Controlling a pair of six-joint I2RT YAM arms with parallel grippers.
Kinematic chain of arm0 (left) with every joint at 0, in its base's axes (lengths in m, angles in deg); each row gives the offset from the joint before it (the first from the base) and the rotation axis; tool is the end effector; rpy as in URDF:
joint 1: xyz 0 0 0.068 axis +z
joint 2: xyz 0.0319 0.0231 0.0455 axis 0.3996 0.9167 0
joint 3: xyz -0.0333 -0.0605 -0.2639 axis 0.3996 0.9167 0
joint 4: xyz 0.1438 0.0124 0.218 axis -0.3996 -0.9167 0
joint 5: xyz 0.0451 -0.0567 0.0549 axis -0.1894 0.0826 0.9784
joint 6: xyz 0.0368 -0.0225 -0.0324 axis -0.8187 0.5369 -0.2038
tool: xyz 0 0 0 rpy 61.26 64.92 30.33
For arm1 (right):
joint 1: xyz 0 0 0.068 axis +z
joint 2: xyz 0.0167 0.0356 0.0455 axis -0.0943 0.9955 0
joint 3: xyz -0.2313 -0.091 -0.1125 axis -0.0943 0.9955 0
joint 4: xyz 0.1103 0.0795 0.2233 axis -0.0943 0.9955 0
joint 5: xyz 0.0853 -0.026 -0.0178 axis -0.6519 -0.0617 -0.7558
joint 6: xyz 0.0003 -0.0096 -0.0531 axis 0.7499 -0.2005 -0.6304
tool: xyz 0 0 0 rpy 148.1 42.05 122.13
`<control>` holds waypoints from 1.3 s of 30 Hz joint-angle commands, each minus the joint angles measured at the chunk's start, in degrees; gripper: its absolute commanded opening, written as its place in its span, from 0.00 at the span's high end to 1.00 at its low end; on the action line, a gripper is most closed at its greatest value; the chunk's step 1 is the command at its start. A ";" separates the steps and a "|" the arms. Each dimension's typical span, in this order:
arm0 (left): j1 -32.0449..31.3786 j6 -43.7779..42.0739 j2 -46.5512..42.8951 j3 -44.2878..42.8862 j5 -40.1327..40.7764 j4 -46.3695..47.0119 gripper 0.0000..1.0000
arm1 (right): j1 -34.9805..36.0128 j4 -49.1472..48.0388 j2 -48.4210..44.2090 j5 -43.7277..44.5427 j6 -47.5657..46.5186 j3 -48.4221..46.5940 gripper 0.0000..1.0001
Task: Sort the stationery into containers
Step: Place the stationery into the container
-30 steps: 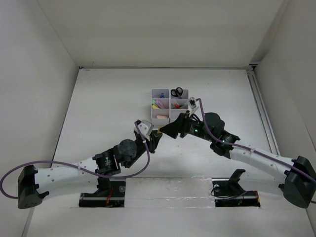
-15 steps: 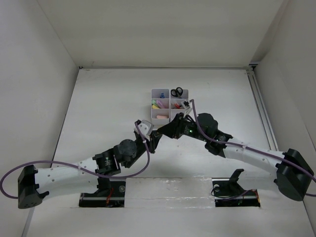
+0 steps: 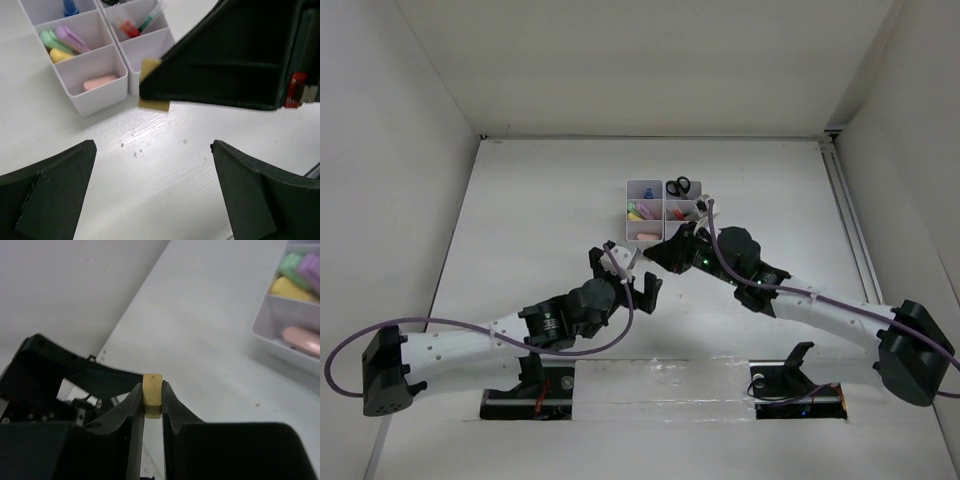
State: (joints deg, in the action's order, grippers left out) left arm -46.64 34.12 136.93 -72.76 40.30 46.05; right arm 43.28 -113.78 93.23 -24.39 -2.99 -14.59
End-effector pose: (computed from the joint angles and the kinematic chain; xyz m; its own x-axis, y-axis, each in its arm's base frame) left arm 0.0849 -0.1819 0.2801 -0.1872 -0.0851 -0.9786 0.6085 0.7720 -0.1836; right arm 0.1754 0.2077 0.2763 -0.5978 0.2934 -0.7461 -0.5966 0.4588 0.6584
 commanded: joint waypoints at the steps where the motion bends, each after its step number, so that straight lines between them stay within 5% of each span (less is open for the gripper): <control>1: -0.29 6.04 1.78 -6.62 6.25 -9.17 0.00 | -2.10 -0.63 2.03 7.55 -5.21 -4.35 1.00; 8: -0.29 27.66 0.11 -14.18 19.62 -32.20 0.00 | -8.86 2.01 10.74 12.93 -9.96 -8.67 1.00; 14: -0.29 45.25 -2.61 -19.98 23.25 -51.98 0.00 | -13.61 2.54 12.94 13.02 -11.38 -9.20 1.00; 24: -0.29 44.64 -3.93 -26.22 16.83 -61.74 0.00 | -15.38 3.07 14.69 15.13 -12.52 -6.92 1.00; 39: -0.29 32.52 -7.71 -26.93 12.61 -56.04 0.00 | -17.57 0.96 17.60 13.90 -13.05 -5.16 1.00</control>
State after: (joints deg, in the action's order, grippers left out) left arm -46.86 69.79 129.37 -99.90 53.81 -11.94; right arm 26.25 -109.60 110.58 -10.88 -15.31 -19.71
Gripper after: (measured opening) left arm 0.997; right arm 0.206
